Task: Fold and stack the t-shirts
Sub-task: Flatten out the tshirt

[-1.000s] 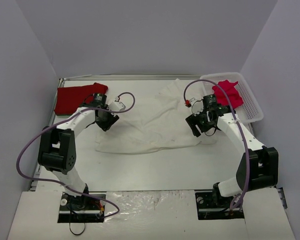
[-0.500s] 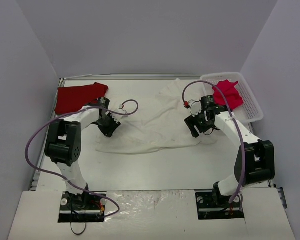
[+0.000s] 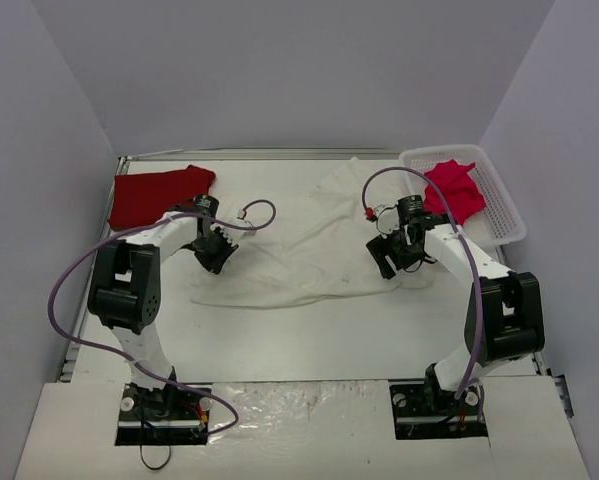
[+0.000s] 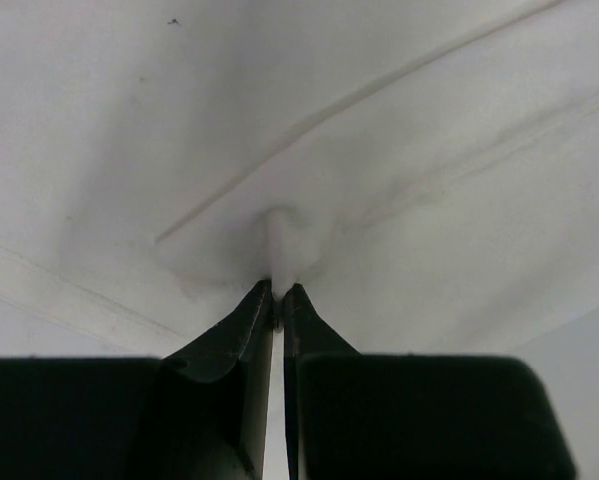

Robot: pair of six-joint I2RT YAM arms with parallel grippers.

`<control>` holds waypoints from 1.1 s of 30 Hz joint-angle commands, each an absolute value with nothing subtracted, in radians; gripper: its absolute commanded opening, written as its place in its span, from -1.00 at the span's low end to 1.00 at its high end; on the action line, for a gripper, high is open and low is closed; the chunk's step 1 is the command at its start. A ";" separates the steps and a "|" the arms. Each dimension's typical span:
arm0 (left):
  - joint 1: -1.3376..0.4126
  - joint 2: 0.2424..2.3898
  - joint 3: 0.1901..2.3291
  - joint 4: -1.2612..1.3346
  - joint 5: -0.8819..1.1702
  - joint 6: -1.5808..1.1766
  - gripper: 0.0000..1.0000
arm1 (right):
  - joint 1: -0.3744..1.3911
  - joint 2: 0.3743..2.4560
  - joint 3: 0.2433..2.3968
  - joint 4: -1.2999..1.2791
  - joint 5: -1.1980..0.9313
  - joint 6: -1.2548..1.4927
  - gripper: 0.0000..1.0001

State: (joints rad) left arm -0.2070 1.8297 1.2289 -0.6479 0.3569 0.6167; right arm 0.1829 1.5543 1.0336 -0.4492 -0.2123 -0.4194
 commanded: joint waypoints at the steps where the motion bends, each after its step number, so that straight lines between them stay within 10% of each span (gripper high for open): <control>1: -0.218 1.727 1.270 -0.715 0.312 0.582 -0.95 | 0.176 1.551 1.020 -0.451 -0.184 -0.411 0.35; 33: -0.196 1.272 1.285 -0.758 -0.101 0.319 -0.95 | 0.187 1.532 1.104 -0.755 -0.192 -0.646 0.38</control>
State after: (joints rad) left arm -0.2062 1.2850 1.2629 -0.7677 -0.0521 0.3496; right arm 0.1616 1.5249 1.0851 -0.6113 -0.1860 -0.5686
